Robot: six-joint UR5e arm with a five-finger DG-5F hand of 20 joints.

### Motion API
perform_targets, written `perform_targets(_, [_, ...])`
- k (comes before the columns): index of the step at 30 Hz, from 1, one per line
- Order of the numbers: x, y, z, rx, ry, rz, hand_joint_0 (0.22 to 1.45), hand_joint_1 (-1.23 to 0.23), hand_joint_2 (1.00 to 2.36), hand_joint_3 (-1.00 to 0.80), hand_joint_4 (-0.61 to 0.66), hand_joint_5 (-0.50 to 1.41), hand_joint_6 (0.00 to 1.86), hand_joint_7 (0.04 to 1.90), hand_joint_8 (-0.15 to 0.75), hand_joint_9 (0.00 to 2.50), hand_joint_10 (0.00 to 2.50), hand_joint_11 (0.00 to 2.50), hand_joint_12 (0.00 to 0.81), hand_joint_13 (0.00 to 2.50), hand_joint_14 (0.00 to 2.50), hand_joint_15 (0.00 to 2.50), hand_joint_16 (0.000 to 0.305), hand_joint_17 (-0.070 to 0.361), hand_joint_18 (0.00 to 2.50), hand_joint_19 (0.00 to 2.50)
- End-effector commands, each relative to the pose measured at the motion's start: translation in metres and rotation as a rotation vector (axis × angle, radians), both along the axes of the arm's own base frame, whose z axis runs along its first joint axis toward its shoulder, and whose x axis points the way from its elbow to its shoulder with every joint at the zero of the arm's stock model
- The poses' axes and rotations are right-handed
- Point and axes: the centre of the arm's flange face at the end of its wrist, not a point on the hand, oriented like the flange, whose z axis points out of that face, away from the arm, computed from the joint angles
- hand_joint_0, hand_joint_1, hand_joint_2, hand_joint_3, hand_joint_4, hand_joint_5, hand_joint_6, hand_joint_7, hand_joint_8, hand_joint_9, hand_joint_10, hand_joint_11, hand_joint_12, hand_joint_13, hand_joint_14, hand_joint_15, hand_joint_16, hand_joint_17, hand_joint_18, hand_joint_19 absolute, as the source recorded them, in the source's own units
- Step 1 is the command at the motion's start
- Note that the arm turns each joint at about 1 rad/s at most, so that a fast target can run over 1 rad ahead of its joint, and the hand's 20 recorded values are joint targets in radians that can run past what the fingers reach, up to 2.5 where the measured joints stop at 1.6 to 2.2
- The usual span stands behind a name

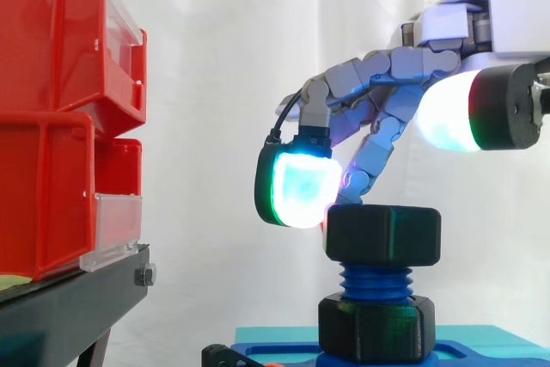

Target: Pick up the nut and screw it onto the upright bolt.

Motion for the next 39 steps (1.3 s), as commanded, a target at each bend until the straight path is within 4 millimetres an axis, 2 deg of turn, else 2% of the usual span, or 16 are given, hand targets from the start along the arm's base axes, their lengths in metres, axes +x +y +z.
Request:
perform_targets(1, [-0.001,-0.007,0.0,-0.004,-0.001,-0.004,0.54,-0.17,1.0,-0.5,0.15,0.01,0.51,1.27,0.256,1.02,0.0,0.0,0.169,0.52,0.0,0.0,0.011,0.025,0.14,0.0])
perform_targets(9, [-0.003,-0.023,0.0,-0.003,-0.003,0.003,0.55,-0.19,1.0,-0.5,0.16,0.05,0.5,1.42,0.258,1.12,0.0,0.0,0.152,0.61,0.0,0.0,0.008,0.019,0.22,0.0])
perform_targets(16, [-0.004,-0.029,0.001,0.001,-0.004,0.01,0.55,-0.19,1.0,-0.5,0.16,0.05,0.5,1.4,0.26,1.15,0.0,0.0,0.149,0.63,0.0,0.0,0.007,0.017,0.25,0.0])
perform_targets(22, [-0.001,-0.029,0.012,0.002,-0.022,0.018,0.55,-0.18,1.0,-0.5,0.18,0.02,0.5,1.36,0.265,1.15,0.0,0.0,0.156,0.62,0.0,0.0,0.008,0.017,0.24,0.0])
perform_targets(25, [0.002,-0.026,0.02,0.003,-0.045,0.021,0.54,-0.18,1.0,-0.5,0.2,-0.01,0.51,1.26,0.264,1.12,0.0,0.0,0.163,0.6,0.0,0.0,0.008,0.019,0.22,0.0])
perform_targets(27, [0.005,-0.024,0.029,0.002,-0.064,0.021,0.54,-0.16,1.0,-0.5,0.26,-0.04,0.5,1.05,0.257,1.07,0.0,0.0,0.186,0.57,0.0,0.0,0.011,0.026,0.18,0.0])
perform_targets(29, [0.009,-0.019,0.04,0.002,-0.087,0.027,0.53,-0.15,1.0,-0.5,0.27,-0.06,0.5,0.95,0.256,1.05,0.0,0.0,0.195,0.56,0.0,0.0,0.013,0.029,0.17,0.0])
perform_targets(32, [0.01,-0.016,0.041,0.003,-0.098,0.024,0.53,-0.12,1.0,-0.5,0.24,-0.09,0.5,0.77,0.241,0.98,0.0,0.0,0.209,0.52,0.0,0.0,0.016,0.036,0.14,0.0])
perform_targets(39, [0.012,-0.001,0.037,0.006,-0.091,0.008,0.45,0.0,1.0,-0.5,0.22,-0.09,0.5,0.69,0.223,0.85,0.0,0.0,0.267,0.35,0.0,0.0,0.032,0.073,0.0,0.0])
